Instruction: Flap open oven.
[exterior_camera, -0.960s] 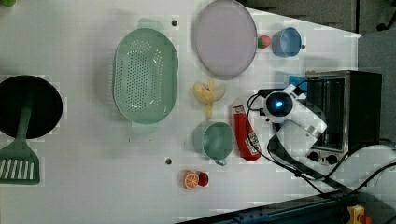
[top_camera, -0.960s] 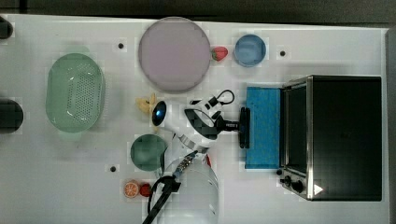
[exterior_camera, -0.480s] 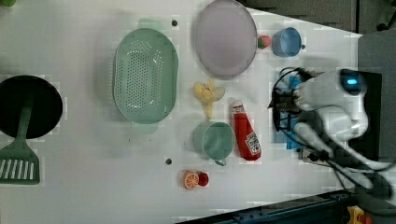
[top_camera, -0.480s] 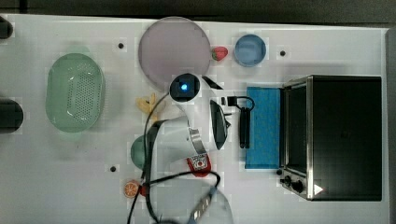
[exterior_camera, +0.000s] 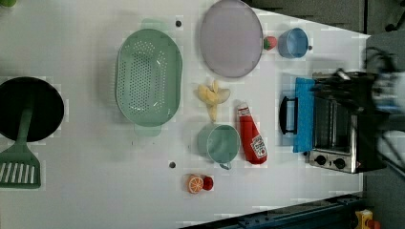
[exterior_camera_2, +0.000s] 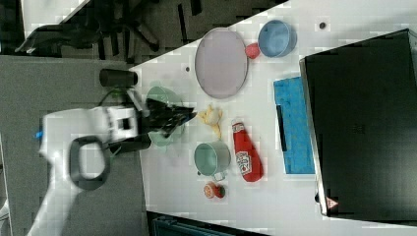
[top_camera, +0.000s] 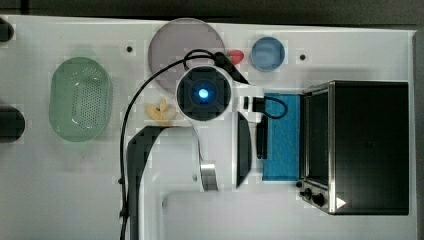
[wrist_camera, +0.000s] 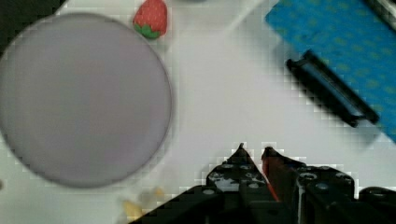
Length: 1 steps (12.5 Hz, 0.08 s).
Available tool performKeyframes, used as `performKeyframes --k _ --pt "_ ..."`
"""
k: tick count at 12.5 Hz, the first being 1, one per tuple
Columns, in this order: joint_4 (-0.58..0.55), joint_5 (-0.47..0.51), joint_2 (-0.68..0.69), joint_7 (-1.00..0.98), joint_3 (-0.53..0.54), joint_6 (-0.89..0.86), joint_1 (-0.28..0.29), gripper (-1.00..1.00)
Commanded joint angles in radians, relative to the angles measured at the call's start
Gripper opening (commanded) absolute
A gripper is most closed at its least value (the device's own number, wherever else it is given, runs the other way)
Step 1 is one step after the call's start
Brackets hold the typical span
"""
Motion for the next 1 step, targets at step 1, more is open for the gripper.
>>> performKeyframes --k 1 --pt "0.061 0.03 -0.083 0.052 -0.052 -0.172 -0.004 -0.65"
